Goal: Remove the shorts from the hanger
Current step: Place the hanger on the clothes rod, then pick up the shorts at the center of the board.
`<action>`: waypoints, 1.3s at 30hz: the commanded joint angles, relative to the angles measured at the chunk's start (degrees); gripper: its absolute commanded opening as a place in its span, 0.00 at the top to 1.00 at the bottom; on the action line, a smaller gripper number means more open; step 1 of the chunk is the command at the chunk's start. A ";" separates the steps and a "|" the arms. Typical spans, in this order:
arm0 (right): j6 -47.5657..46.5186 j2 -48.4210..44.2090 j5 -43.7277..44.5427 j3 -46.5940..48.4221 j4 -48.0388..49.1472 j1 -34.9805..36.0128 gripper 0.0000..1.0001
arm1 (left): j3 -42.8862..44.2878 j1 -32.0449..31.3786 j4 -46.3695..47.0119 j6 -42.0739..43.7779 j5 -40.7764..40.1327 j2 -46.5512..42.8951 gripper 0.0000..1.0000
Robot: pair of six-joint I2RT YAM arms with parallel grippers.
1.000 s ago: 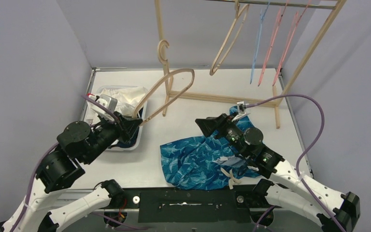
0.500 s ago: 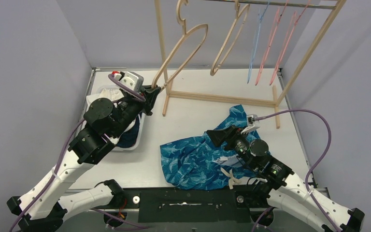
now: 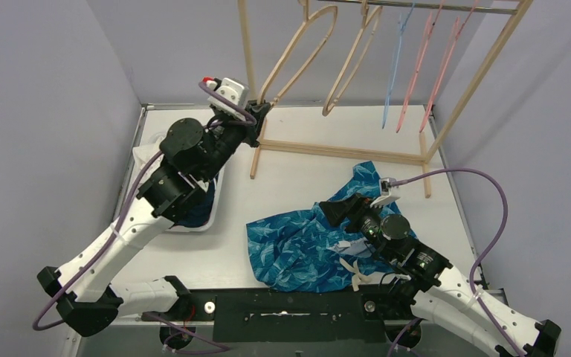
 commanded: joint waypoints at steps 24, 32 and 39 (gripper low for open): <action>3.73 -4.78 13.63 1.82 -13.26 -0.40 0.16 | -6.51 3.43 -1.32 -8.70 3.55 3.38 0.23; 27.18 -2.83 31.59 3.61 -39.21 -0.52 0.12 | -25.18 3.76 -3.14 -16.92 6.47 -9.06 0.20; 50.05 0.23 35.01 3.36 -53.18 -0.46 0.12 | -43.06 2.10 9.79 -24.81 17.55 -12.12 0.20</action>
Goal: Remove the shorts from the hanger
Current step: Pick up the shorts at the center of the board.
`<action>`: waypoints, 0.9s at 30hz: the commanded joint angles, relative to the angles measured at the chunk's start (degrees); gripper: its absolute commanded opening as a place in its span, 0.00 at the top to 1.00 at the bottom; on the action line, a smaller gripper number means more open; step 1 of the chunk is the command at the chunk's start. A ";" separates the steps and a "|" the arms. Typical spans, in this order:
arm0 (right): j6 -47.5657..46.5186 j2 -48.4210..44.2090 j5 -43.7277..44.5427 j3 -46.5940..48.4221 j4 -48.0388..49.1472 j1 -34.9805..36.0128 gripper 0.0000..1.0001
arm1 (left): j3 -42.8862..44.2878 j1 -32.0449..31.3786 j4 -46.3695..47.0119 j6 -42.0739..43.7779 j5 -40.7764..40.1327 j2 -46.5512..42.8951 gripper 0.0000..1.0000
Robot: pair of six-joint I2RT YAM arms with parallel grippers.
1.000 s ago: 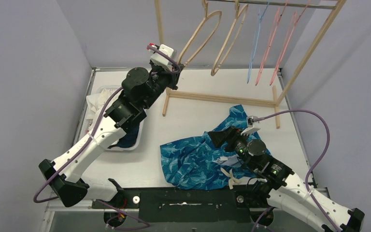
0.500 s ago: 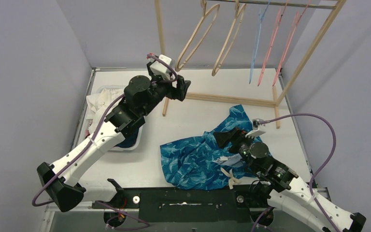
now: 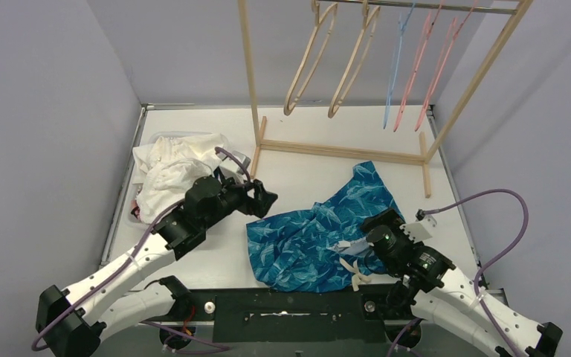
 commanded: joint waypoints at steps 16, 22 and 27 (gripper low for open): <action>23.25 -3.36 8.17 4.35 -19.94 -0.07 0.10 | 5.04 -22.78 39.74 10.38 19.95 41.67 0.19; 22.48 -8.48 8.75 4.31 -21.26 0.11 0.10 | 11.54 -23.63 39.49 10.79 19.87 53.04 0.18; 21.66 -10.44 9.45 4.25 -21.48 0.19 0.10 | 16.01 -24.09 35.39 11.90 18.96 60.17 0.18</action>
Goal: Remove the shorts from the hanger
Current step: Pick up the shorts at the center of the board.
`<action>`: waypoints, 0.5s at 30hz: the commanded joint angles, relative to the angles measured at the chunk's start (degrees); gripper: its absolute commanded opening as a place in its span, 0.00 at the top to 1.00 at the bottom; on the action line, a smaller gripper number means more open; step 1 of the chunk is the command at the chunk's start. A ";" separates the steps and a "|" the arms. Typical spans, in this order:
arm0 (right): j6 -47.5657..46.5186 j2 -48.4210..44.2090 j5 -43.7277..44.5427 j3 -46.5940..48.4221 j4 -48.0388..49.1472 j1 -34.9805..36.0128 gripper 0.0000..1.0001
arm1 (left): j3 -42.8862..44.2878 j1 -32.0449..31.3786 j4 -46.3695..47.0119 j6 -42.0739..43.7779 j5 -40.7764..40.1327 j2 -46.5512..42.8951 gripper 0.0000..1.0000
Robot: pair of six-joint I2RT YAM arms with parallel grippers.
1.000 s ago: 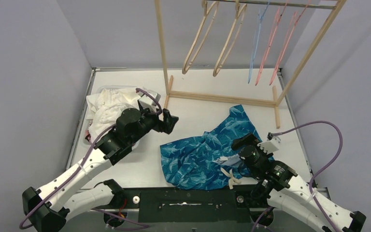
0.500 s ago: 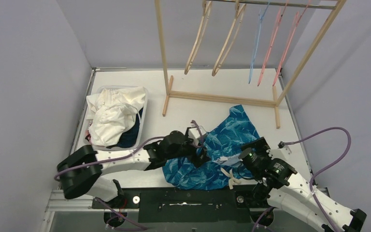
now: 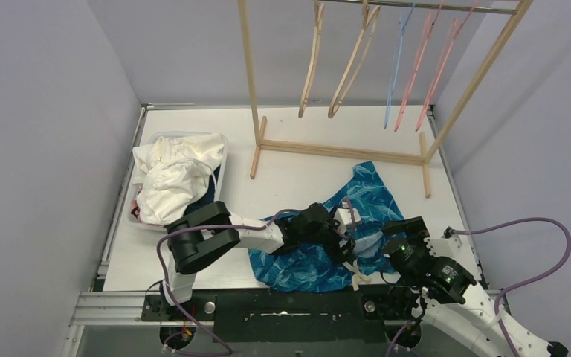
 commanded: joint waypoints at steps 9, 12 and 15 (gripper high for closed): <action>0.56 -0.98 5.76 1.18 -1.14 0.17 0.09 | 9.05 -2.77 -20.81 3.46 -7.94 12.40 0.21; 0.47 -0.65 6.02 0.78 -0.20 0.17 0.09 | 6.67 -3.13 -23.19 2.47 -11.88 12.63 0.61; 0.44 -0.03 5.98 0.55 0.58 0.16 0.09 | 2.33 -2.98 -21.56 -0.08 -17.16 10.20 0.92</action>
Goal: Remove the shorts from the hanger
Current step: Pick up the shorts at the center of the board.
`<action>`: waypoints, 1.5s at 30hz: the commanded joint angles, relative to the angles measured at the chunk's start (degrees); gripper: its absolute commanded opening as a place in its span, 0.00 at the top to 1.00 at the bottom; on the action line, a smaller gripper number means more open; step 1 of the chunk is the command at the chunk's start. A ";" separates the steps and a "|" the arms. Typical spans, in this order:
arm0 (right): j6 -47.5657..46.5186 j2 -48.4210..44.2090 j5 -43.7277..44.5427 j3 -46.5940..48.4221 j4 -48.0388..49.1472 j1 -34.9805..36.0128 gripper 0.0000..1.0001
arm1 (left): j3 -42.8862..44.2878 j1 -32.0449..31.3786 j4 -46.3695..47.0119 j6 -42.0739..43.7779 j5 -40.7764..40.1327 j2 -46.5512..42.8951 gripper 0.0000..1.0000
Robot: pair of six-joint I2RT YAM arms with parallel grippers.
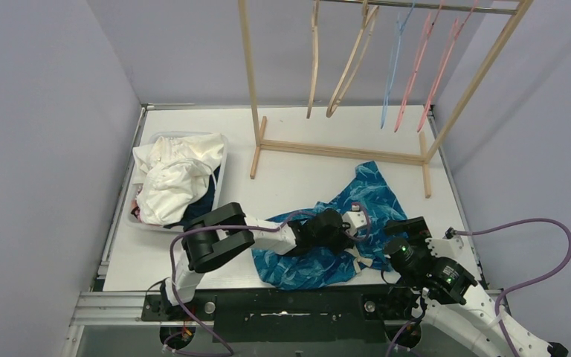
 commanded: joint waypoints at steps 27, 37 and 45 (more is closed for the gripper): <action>-1.47 3.61 -0.71 -4.64 13.07 0.82 0.08 | -5.69 25.01 -36.88 1.01 -32.79 -70.29 1.00; -5.27 10.89 -3.26 -5.38 22.02 0.79 0.08 | 19.11 32.14 -33.73 24.91 -48.89 -64.32 1.00; -6.77 12.79 -4.19 -6.16 25.39 0.82 0.08 | 25.64 32.26 -22.19 44.29 -58.64 -60.30 1.00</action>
